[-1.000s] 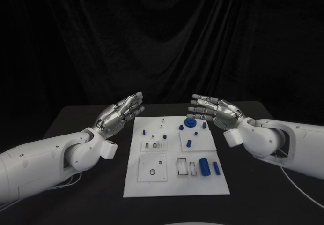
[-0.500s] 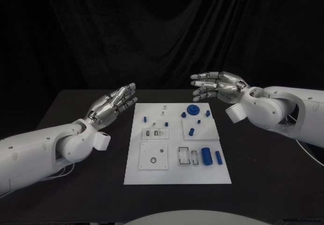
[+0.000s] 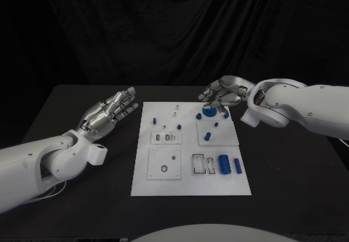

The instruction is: Assemble the parts on the task board

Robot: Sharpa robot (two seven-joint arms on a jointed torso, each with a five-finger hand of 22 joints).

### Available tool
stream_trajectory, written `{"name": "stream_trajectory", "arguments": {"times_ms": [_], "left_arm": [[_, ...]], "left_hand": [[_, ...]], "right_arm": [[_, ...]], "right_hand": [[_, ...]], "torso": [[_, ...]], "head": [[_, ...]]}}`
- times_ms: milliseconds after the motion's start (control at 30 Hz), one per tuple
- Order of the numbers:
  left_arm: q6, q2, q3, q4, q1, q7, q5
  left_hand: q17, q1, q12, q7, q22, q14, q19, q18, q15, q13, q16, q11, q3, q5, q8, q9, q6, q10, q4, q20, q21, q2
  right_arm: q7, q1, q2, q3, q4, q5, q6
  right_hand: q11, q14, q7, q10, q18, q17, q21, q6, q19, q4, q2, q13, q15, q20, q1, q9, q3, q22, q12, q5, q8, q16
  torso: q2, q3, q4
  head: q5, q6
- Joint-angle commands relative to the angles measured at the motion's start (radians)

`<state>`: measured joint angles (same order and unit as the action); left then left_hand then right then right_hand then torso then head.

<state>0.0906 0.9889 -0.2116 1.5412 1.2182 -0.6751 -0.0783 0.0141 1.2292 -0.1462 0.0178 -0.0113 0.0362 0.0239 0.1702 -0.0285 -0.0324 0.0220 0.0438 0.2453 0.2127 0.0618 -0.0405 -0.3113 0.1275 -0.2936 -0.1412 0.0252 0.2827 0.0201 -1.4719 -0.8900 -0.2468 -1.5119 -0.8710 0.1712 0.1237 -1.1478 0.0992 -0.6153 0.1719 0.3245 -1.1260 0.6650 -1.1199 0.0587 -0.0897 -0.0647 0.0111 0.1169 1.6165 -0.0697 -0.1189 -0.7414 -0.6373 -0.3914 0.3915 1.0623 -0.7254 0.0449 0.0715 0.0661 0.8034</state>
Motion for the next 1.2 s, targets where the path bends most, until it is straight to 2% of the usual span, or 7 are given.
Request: {"name": "stream_trajectory", "arguments": {"times_ms": [33, 200, 400, 533, 633, 933, 1200], "left_arm": [[-0.005, 0.005, 0.001, 0.016, 0.006, -0.228, -0.003], [-0.004, 0.008, 0.001, 0.022, 0.007, -0.23, -0.003], [-0.002, 0.016, 0.001, 0.029, 0.007, -0.229, -0.003], [0.0, 0.018, 0.001, 0.033, 0.007, -0.225, -0.003], [0.008, 0.018, 0.001, 0.036, 0.007, -0.219, -0.003], [0.023, 0.017, 0.001, 0.04, 0.007, -0.209, -0.003], [0.031, 0.007, 0.001, 0.027, 0.007, -0.205, -0.003]], "left_hand": [[-0.001, 0.007, 0.0, 0.006, 0.001, -0.006, -0.002, 0.008, -0.001, 0.001, -0.005, -0.001, 0.006, 0.005, -0.006, 0.001, -0.002, -0.006, 0.001, 0.003, -0.007, 0.001], [-0.002, 0.008, 0.001, 0.006, 0.002, -0.007, -0.004, 0.008, -0.002, 0.001, -0.006, 0.0, 0.006, 0.008, -0.007, 0.001, -0.001, -0.008, 0.001, 0.003, -0.008, 0.003], [-0.002, 0.01, 0.0, 0.007, 0.002, -0.008, -0.004, 0.007, -0.002, 0.001, -0.007, 0.001, 0.006, 0.016, -0.007, 0.001, -0.001, -0.009, 0.002, 0.004, -0.008, 0.005], [-0.001, 0.015, -0.001, 0.01, 0.002, -0.007, -0.004, 0.007, -0.003, 0.001, -0.007, 0.001, 0.005, 0.026, -0.008, 0.001, -0.003, -0.009, 0.003, 0.004, -0.008, 0.006], [-0.002, 0.018, 0.001, 0.012, 0.002, -0.008, -0.005, 0.006, -0.003, 0.002, -0.008, 0.001, 0.004, 0.034, -0.009, 0.001, 0.0, -0.012, 0.003, 0.003, -0.008, 0.006], [-0.002, 0.026, 0.002, 0.015, 0.002, -0.008, -0.004, 0.006, -0.005, 0.002, -0.007, 0.002, 0.0, 0.049, -0.01, 0.001, 0.002, -0.014, 0.004, 0.001, -0.008, 0.007], [-0.002, 0.036, 0.004, 0.006, 0.002, -0.008, -0.005, 0.006, -0.008, 0.002, -0.008, 0.005, -0.004, 0.064, -0.013, 0.002, 0.011, -0.017, 0.005, 0.0, -0.008, 0.007]], "right_arm": [[-0.093, -0.004, 0.012, 0.001, 0.005, -0.465, 0.06], [-0.122, -0.004, 0.023, 0.001, 0.007, -0.647, 0.084], [-0.154, -0.004, 0.032, 0.001, 0.011, -0.751, 0.091], [-0.161, -0.004, 0.037, 0.001, 0.014, -0.775, 0.081], [-0.164, -0.003, 0.039, 0.001, 0.014, -0.785, 0.069], [-0.16, -0.002, 0.04, 0.001, 0.011, -0.793, 0.045], [-0.147, 0.008, 0.052, 0.001, 0.024, -0.794, 0.03]], "right_hand": [[-0.002, -0.019, -0.005, -0.023, -0.027, 0.016, -0.049, 0.033, -0.037, 0.027, 0.038, -0.001, -0.002, -0.001, -0.013, -0.004, 0.04, -0.079, 0.036, -0.007, -0.041, 0.021], [-0.004, -0.056, -0.016, -0.022, -0.037, 0.087, -0.089, 0.054, -0.072, 0.055, 0.075, -0.003, -0.003, -0.003, -0.034, -0.009, 0.083, -0.15, 0.069, 0.008, -0.084, 0.06], [-0.006, -0.086, -0.025, -0.023, -0.044, 0.147, -0.114, 0.052, -0.097, 0.065, 0.093, -0.005, -0.006, -0.004, -0.044, -0.011, 0.105, -0.193, 0.08, 0.016, -0.11, 0.091], [-0.008, -0.082, -0.046, -0.021, -0.042, 0.138, -0.11, 0.056, -0.093, 0.066, 0.101, -0.005, -0.007, -0.005, -0.045, -0.014, 0.122, -0.19, 0.087, 0.024, -0.122, 0.086], [-0.008, -0.085, -0.053, -0.023, -0.043, 0.146, -0.113, 0.058, -0.096, 0.07, 0.106, -0.006, -0.008, -0.006, -0.05, -0.016, 0.128, -0.196, 0.088, 0.033, -0.128, 0.088], [-0.009, -0.098, -0.049, -0.034, -0.048, 0.179, -0.126, 0.067, -0.11, 0.08, 0.113, -0.01, -0.008, -0.006, -0.067, -0.021, 0.138, -0.224, 0.085, 0.05, -0.137, 0.101], [-0.01, -0.109, -0.054, -0.051, -0.051, 0.206, -0.136, 0.075, -0.12, 0.082, 0.116, -0.014, -0.009, -0.006, -0.068, -0.025, 0.152, -0.244, 0.078, 0.045, -0.143, 0.114]], "torso": [[-0.025, 0.0058, 0.0113], [-0.04, 0.0103, 0.014], [-0.049, 0.0111, 0.016], [-0.05, 0.0113, 0.0158], [-0.05, 0.0113, 0.0162], [-0.05, 0.0108, 0.0141], [-0.05, 0.0107, 0.0162]], "head": [[0.01, -0.004], [0.016, -0.01], [0.019, -0.013], [0.019, -0.012], [0.019, -0.011], [0.018, -0.006], [0.02, -0.004]]}}
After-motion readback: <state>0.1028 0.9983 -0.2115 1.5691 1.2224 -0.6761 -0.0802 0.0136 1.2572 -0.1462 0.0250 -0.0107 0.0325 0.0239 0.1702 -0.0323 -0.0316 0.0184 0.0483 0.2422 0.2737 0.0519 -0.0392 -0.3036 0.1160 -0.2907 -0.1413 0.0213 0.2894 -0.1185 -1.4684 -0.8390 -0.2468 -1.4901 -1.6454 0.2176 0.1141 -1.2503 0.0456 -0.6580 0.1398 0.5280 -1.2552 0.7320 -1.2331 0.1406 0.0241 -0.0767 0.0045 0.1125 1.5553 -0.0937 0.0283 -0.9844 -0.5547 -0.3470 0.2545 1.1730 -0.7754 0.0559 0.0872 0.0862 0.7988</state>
